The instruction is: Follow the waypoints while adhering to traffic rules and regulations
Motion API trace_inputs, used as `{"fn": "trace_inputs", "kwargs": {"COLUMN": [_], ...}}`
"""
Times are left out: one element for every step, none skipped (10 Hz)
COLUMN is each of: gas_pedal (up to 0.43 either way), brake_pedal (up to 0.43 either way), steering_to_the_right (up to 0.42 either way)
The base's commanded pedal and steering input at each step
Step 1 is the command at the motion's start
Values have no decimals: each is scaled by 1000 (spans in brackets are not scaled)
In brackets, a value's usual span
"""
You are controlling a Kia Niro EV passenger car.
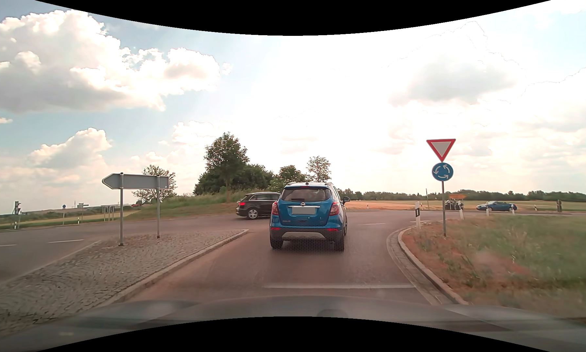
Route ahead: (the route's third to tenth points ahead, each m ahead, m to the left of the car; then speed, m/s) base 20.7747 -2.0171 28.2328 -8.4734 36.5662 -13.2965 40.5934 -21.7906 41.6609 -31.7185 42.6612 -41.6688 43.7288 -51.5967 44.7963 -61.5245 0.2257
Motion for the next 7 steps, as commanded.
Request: {"fn": "trace_inputs", "kwargs": {"gas_pedal": [197,280,287,311,331,331,331], "brake_pedal": [0,0,0,0,0,0,0], "steering_to_the_right": [21,21,21,21,21,20,17]}}
